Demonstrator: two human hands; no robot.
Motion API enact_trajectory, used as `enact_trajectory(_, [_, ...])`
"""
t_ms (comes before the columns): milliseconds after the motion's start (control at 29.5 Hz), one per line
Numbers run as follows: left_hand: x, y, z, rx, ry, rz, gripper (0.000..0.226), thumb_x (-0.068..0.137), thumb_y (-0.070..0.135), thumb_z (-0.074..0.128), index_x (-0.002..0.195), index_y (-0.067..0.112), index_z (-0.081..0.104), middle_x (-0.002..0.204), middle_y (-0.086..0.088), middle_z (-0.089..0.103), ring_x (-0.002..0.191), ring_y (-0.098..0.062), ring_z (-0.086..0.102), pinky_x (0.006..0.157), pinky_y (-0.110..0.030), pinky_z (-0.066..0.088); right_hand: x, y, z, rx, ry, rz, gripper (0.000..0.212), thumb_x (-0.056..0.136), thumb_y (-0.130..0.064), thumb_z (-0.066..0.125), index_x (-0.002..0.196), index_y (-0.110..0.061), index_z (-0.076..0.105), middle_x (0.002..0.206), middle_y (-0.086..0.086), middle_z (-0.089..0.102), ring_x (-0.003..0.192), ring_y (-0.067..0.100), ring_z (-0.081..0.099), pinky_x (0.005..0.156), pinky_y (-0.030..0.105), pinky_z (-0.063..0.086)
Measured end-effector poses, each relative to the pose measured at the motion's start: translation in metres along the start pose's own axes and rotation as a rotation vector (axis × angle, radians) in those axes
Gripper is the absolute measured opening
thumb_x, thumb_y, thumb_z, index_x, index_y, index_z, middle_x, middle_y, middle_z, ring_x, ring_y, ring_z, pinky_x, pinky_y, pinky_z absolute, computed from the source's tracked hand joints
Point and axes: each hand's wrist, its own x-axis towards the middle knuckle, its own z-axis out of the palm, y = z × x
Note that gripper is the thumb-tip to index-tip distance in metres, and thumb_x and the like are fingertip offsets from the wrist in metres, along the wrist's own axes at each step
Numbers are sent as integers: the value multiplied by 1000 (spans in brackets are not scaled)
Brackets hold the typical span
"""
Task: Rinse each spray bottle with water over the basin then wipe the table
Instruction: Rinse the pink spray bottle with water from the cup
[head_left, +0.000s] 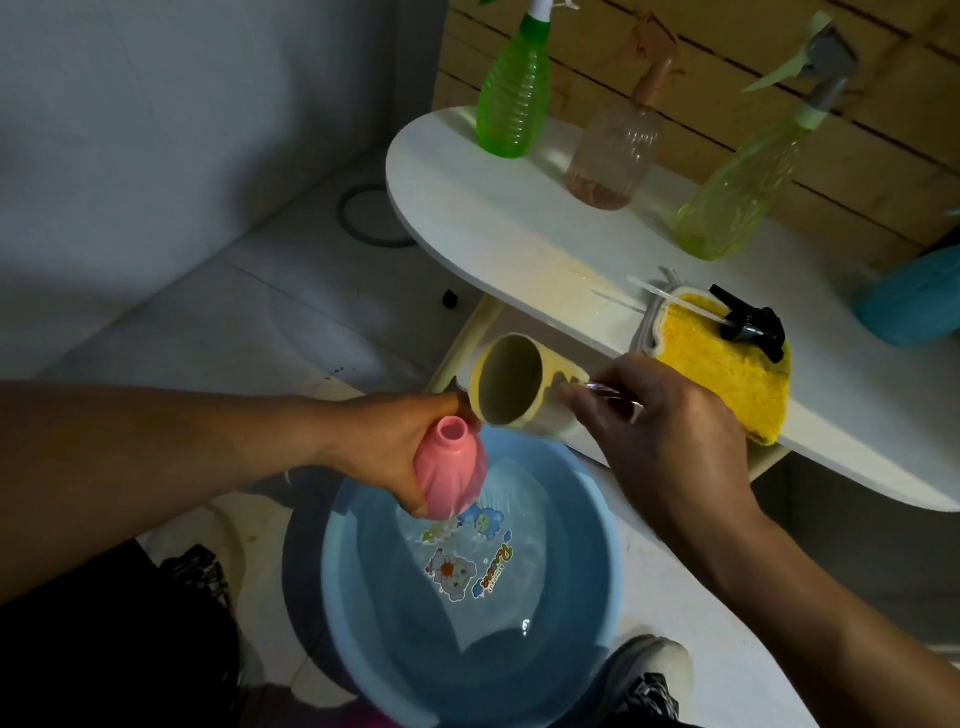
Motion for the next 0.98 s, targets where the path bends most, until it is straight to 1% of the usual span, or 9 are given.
enact_trajectory(68, [-4,-2,0,-1,-25,-4,97,64,31,96,140,39,36,126,23,49,112,-8,55,78,-18,55,1,5,6,23,-51,68,31,90,-59,63,82,-29,65,74,-13,63,69,7,57,58,32,45])
enact_trajectory(169, [-10,-7,0,14,-15,-23,92,65,30,96,133,45,36,119,31,46,106,1,53,68,-11,48,4,17,22,-3,-164,176,35,91,-61,61,82,-27,64,74,-10,65,72,14,60,63,36,51])
enact_trajectory(237, [-13,-13,1,8,-9,-42,92,65,31,96,132,49,35,117,33,46,105,3,53,69,-10,46,6,30,40,-22,-294,235,34,93,-59,59,84,-26,64,77,-9,65,76,17,61,65,35,50])
enact_trajectory(339, [-15,-18,1,-11,-18,-60,96,64,32,96,135,52,34,122,30,49,109,-5,55,74,-13,48,10,55,76,-57,-563,297,31,98,-49,55,88,-22,65,84,-1,66,83,24,63,67,31,42])
enact_trajectory(441, [-15,-17,1,-3,-11,-70,94,63,34,96,130,58,35,120,29,53,109,-2,57,75,-13,48,-1,78,113,-181,-742,290,31,104,-36,46,103,-15,68,102,8,70,97,28,66,72,30,42])
enact_trajectory(576, [-12,-19,2,-25,11,-89,89,62,33,95,127,58,39,118,27,56,107,-1,58,74,-16,50,-24,105,148,-258,-759,252,31,105,-39,45,107,-18,68,110,5,72,102,25,66,72,26,37])
enact_trajectory(712, [-9,-23,4,-20,-14,-124,90,61,33,94,129,57,40,119,24,56,104,-3,60,67,-16,50,-35,118,173,-360,-796,184,28,105,-40,48,118,-22,67,120,2,69,112,25,66,83,29,47])
enact_trajectory(847, [-8,-24,6,-19,-43,-142,86,58,36,92,125,56,43,120,20,58,107,-10,62,75,-39,62,-41,121,190,-423,-822,133,35,107,-42,43,126,-21,62,127,5,65,117,26,65,92,34,51])
enact_trajectory(983, [-9,-26,7,-33,-59,-172,87,57,36,92,126,56,44,120,19,59,105,-11,63,72,-41,64,-47,115,202,-414,-845,83,34,107,-40,42,127,-18,61,130,7,62,120,29,63,94,36,51])
